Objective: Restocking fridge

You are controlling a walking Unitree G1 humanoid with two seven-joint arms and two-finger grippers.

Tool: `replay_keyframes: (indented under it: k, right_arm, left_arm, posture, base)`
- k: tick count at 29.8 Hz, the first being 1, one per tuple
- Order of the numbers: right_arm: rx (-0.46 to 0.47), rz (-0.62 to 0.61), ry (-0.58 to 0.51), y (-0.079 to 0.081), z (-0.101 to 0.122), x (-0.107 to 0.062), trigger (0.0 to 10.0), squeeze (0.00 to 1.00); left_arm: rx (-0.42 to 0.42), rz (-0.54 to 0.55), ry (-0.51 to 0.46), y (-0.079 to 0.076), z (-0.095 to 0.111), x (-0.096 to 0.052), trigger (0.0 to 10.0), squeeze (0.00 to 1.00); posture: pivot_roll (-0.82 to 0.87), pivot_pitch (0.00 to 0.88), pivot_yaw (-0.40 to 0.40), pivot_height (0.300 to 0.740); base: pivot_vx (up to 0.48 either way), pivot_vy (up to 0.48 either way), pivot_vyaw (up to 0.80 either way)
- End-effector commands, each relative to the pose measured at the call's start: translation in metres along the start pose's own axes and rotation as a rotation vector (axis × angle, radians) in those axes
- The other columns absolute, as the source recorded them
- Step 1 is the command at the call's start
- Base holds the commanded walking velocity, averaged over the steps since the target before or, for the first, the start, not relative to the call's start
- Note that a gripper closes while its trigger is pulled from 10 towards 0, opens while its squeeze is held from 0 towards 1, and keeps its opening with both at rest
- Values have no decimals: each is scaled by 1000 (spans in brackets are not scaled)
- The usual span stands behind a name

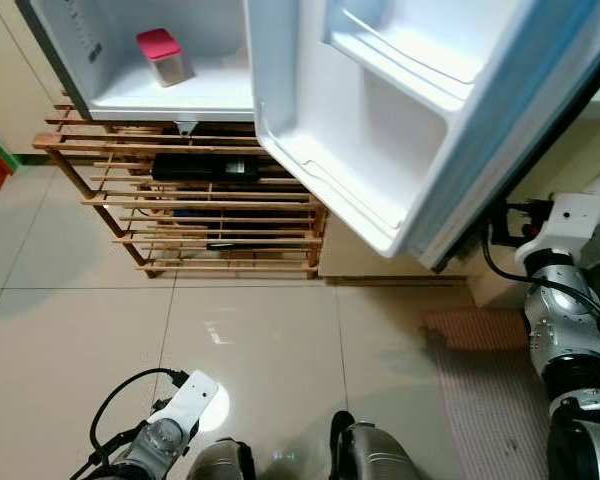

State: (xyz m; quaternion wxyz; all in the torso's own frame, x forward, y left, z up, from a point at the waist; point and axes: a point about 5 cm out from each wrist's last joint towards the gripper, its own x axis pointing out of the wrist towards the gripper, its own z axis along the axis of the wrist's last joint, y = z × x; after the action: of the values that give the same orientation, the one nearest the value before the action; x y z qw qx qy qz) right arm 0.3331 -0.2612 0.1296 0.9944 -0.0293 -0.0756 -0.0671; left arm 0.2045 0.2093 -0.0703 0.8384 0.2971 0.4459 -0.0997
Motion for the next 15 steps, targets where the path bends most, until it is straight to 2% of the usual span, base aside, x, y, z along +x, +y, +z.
replay_keyframes:
  k: [1, 7, 9, 10, 11, 12, 15]
  right_arm:
    - [3, 34, -21, 6, 6, 1, 10000, 0]
    - [27, 58, -35, 13, 11, -3, 10000, 0]
    - [58, 85, -44, 22, 17, -7, 10000, 0]
    - [90, 119, -51, 35, 22, -12, 10000, 0]
    - [90, 119, -51, 35, 22, -12, 10000, 0]
    - [123, 141, -54, 45, 26, -17, 10000, 0]
    - [142, 146, -51, 49, 28, -20, 10000, 0]
  left_arm:
    - [-1, -8, 12, -4, -4, -1, 10000, 0]
    - [10, -13, 5, -5, -2, 0, 10000, 0]
    - [17, -14, 1, -6, -1, 0, 10000, 0]
    - [19, -16, -2, -7, 1, 0, 10000, 0]
    - [19, -16, -2, -7, 1, 0, 10000, 0]
    - [18, -20, -5, -9, 2, 0, 10000, 0]
    - [18, -21, -6, -9, 3, 0, 10000, 0]
  posture:
    - [-4, 227, -29, 740]
    - [-36, 229, -31, 740]
    - [-41, 228, -34, 740]
    - [-46, 228, -36, 740]
    - [-46, 228, -36, 740]
    - [-48, 231, -42, 740]
    - [-51, 233, -42, 740]
  base:
    - [0, 0, 0]
    - [0, 0, 0]
    - [0, 0, 0]
    - [0, 0, 0]
    - [0, 0, 0]
    - [0, 0, 0]
    - [0, 0, 0]
